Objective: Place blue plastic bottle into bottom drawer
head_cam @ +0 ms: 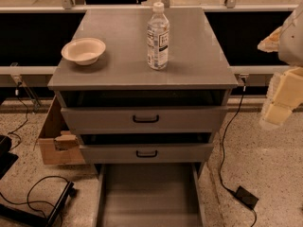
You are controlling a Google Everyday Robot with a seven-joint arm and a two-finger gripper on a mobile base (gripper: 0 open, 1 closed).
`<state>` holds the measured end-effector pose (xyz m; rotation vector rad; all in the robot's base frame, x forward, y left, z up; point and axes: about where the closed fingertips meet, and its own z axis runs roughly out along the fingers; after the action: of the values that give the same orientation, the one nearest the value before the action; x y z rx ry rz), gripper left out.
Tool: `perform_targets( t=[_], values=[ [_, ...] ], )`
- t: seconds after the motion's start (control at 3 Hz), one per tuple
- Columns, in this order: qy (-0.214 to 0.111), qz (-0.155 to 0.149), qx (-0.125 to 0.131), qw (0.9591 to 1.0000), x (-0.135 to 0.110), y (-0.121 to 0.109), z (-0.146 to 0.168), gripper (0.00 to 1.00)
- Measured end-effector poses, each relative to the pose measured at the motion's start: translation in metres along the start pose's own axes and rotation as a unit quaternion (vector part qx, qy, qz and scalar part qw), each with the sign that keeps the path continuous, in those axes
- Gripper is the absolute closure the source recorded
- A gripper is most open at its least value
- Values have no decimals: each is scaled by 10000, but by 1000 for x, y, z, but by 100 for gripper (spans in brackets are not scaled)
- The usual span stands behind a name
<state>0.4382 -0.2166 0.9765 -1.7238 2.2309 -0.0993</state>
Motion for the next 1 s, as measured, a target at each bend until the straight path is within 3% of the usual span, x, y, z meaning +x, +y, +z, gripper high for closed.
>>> perform_targets(
  t=[0.33, 0.67, 1.0],
  values=[
    [-13, 2, 16, 10000, 0, -1, -1, 0],
    [-484, 15, 163, 9987, -14, -24, 7, 0],
    [-1216, 9, 266, 9922, -36, -64, 21, 0]
  ],
)
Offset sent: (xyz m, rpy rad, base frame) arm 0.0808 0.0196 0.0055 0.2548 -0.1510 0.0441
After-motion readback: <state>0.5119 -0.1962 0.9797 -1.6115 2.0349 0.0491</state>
